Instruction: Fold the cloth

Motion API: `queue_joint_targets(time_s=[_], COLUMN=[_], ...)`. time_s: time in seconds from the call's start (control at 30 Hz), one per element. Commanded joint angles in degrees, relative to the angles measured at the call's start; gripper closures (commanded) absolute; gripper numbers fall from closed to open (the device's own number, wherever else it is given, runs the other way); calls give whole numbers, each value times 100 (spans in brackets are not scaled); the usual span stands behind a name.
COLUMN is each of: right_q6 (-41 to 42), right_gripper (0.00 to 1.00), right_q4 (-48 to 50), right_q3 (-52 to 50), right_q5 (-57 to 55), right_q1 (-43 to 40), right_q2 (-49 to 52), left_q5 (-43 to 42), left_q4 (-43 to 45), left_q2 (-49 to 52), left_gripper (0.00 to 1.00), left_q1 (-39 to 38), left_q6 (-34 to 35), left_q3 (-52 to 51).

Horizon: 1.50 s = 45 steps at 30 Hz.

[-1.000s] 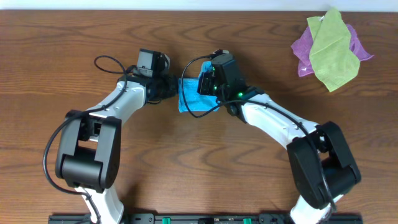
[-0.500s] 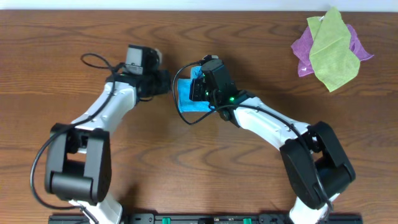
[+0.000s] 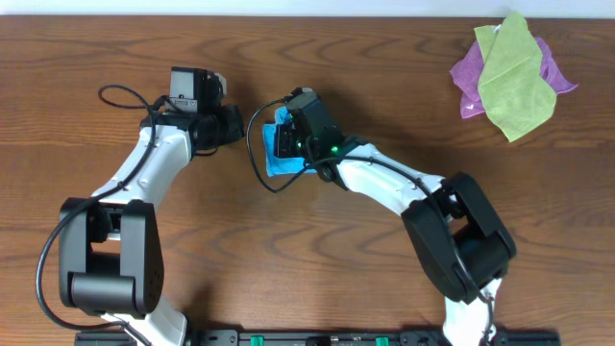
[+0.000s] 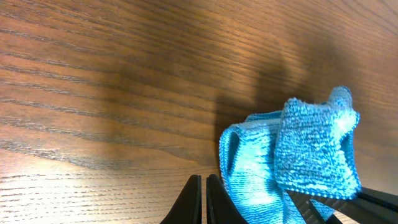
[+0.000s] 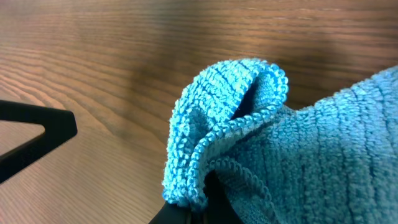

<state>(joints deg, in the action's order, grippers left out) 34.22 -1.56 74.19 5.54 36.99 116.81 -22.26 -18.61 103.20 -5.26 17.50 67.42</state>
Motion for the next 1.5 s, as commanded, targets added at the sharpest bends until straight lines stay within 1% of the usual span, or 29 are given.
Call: queue_joint_targets(time_s=[0.0,0.63,0.67,0.73,0.77,0.8,0.97,1.13,1.23,1.33,1.4,1.47], right_q6=[-63,-46,-48,-68,-66,-66,-133,-175,-173,-175,-197,-221], right_gripper=[99,99,97,91,85,73,51,40,37,33,27,16], right_q4=[-39,-238,-254,-256,-256,-249,-188,-208,-256,-411,-483,-664], right_q3=[125,125,125,125,125,125,129,195,199,199,199,199], right_q5=[72,387,450,533,581,691,1375,1912,2175,2166,2116,1897], right_q1=[79,435,448,468,472,483,483,483,483,474,444,404], right_q2=[170,234,234,234,234,234,234,232,197,74,-35,-181], left_q5=[37,37,39,39,42,42,188,188,188,168,166,127], left_q4=[-28,-39,-37,-35,-35,-35,-37,-20,-24,-50,-48,-74], left_q2=[-170,-170,-170,-170,-170,-170,-173,-175,-175,-177,-177,-177], left_gripper=[94,94,94,94,94,94,94,94,94,94,94,94], left_q1=[109,385,387,385,387,385,387,448,562,750,831,894], left_q6=[-149,-142,-142,-144,-144,-144,-144,-142,-142,-140,-118,-120], left_q3=[-37,-37,-37,-33,-26,-22,4,31,46,103,138,190])
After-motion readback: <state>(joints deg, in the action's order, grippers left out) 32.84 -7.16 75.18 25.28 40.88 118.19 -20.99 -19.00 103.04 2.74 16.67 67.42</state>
